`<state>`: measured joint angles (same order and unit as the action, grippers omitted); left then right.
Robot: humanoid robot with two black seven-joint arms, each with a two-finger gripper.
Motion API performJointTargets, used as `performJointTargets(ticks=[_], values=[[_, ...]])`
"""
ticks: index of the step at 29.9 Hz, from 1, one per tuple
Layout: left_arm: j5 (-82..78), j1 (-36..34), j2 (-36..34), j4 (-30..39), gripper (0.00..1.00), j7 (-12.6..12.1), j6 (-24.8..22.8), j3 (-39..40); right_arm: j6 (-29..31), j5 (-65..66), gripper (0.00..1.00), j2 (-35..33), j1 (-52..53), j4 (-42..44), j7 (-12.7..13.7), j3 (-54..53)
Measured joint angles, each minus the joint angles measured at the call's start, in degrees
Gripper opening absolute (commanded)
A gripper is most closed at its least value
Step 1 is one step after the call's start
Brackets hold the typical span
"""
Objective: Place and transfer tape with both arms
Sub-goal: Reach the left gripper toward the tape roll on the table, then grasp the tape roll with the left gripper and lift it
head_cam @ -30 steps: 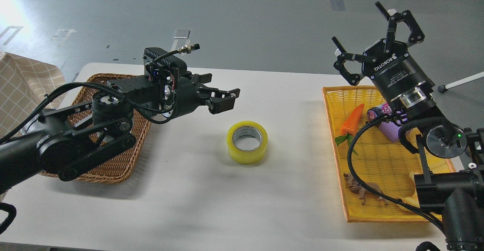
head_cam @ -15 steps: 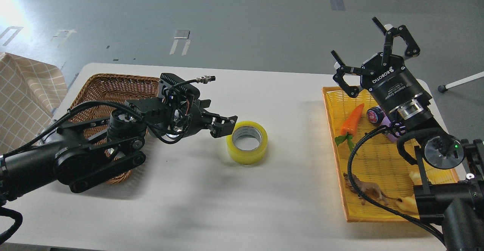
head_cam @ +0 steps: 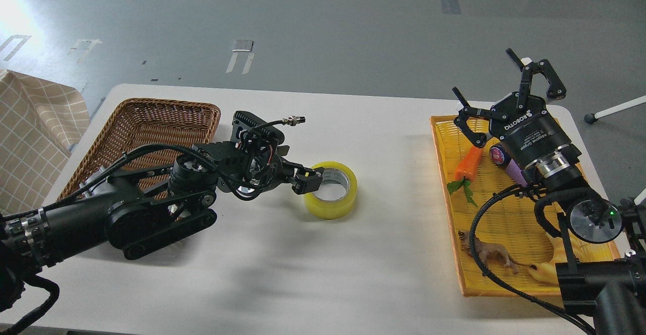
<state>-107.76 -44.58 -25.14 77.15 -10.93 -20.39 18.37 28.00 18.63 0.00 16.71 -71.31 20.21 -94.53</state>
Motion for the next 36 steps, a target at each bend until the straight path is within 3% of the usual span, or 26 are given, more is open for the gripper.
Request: performJointTargets(ticks=[14,20,22,23,25,26,27,30,36], values=[[0.0,0.7,6.1,-6.5,0.93,-1.4,-0.1,-0.2,0.0,0.0,0.99,-0.5,-0.7,0.9,-0.1,-0.3],[0.0,0.6,7.0,-9.4,0.76,-1.4,-0.1,-0.7,0.0,0.0,0.99,-0.7,-0.9,0.9,-0.1,-0.3],[0.0,0.6,7.1,-9.7,0.65,-1.4,-0.1,-1.2,0.0,0.0,0.99,-0.7,-1.0,0.9,-0.1,-0.3],[0.0,0.6,7.1,-9.8,0.57,-1.4,-0.1,-1.4,0.0,0.0,0.99,-0.7,-1.0,0.9,-0.1,-0.3],[0.1,0.6,7.2,-9.8,0.33,-1.4,-0.1,-2.2,0.0,0.0,0.99,-0.7,-1.1,0.9,-0.1,-0.3],[0.1,0.6,7.2,-9.8,0.12,-1.4,-0.1,-2.5,0.0,0.0,0.99,-0.7,-1.1,0.9,-0.2,-0.3],[0.1,0.6,7.3,-9.8,0.00,-1.4,-0.1,-2.8,0.0,0.0,0.99,-0.7,-1.1,0.9,-0.2,-0.3],[0.1,0.5,7.3,-9.8,0.00,-2.1,-1.1,-3.0,0.0,0.0,0.99,-0.7,-1.1,0.9,-0.2,-0.3],[0.2,-0.1,8.0,-9.5,0.00,-7.7,-5.6,-2.9,0.0,0.0,0.99,-0.7,-1.1,1.2,-0.2,-0.3]])
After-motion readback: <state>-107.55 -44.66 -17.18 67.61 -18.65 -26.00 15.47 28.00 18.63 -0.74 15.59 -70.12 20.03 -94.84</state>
